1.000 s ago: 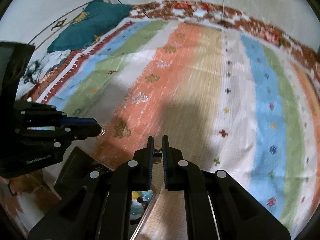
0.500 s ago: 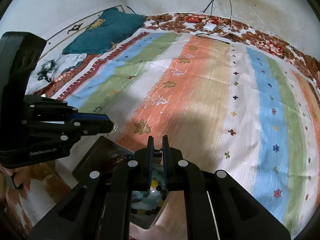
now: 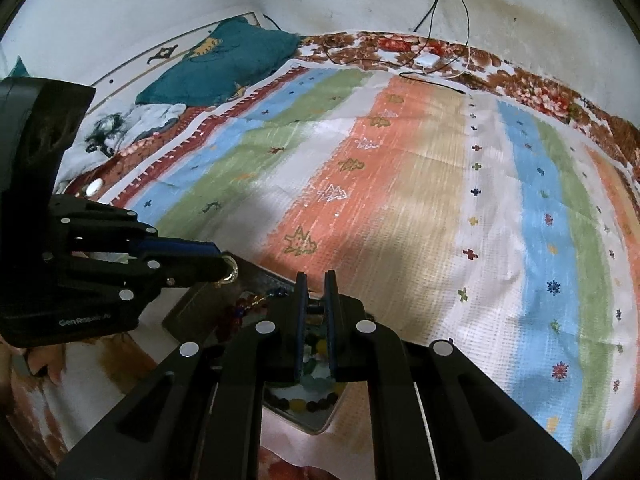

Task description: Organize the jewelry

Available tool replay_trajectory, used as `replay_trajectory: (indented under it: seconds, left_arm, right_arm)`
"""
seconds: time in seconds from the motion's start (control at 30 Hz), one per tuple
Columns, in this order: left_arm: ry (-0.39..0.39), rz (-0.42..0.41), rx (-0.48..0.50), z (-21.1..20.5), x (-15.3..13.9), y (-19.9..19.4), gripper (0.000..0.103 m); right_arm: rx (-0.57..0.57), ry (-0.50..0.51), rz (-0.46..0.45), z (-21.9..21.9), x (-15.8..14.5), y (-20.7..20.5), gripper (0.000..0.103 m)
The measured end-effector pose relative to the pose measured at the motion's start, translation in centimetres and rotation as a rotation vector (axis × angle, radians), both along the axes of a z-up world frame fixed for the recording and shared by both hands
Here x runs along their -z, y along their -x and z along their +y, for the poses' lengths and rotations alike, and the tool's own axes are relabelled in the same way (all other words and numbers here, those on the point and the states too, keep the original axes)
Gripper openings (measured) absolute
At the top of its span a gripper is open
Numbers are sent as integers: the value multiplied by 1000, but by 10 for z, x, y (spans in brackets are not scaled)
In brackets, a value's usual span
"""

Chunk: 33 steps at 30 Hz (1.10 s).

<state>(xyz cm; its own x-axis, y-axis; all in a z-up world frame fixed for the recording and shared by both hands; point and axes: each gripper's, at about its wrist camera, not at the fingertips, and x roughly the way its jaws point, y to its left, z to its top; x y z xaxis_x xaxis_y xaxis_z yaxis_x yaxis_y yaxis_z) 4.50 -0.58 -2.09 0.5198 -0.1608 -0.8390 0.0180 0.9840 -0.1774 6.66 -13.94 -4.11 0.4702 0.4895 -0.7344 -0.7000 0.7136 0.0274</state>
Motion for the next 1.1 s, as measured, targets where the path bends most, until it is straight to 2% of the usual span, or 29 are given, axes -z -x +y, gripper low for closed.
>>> replay_trajectory:
  seconds: [0.03, 0.07, 0.1, 0.13, 0.23, 0.3, 0.37, 0.5, 0.6, 0.67, 0.7, 0.83, 1.1]
  left_arm:
    - [-2, 2, -4, 1, 0, 0, 22]
    - [0, 2, -6, 1, 0, 1, 32]
    - [0, 0, -8, 1, 0, 2, 33]
    - [-1, 0, -6, 1, 0, 3, 33]
    - [-4, -1, -9, 1, 0, 5, 38]
    - [-9, -3, -8, 1, 0, 7, 45]
    - [-13, -6, -7, 0, 0, 11, 53]
    - [-64, -29, -11, -4, -2, 19, 66]
    - [-66, -37, 0, -6, -2, 25, 75]
    - [-67, -43, 0, -5, -3, 28, 80]
    - [-63, -46, -3, -5, -4, 29, 82]
    - [-57, -59, -15, -4, -5, 32, 88]
    - [-94, -83, -27, -12, -5, 44, 97]
  right_arm:
    - [5, 2, -8, -1, -1, 1, 10]
    - [7, 2, -11, -2, -1, 2, 17]
    - [14, -3, -21, -3, -2, 4, 24]
    - [21, -8, -31, -5, -4, 5, 39]
    - [33, -22, -44, -10, -7, 9, 40]
    - [44, -26, -45, -14, -7, 10, 42]
    - [49, -33, -44, -17, -8, 11, 50]
    - [57, -58, -47, -23, -11, 13, 57]
    - [70, -77, -51, -30, -14, 14, 64]
    - [72, -84, -59, -32, -16, 16, 75]
    - [69, -89, -63, -33, -17, 17, 77]
    - [63, -80, -66, -32, -15, 19, 86]
    - [79, -67, -98, -36, -15, 28, 91]
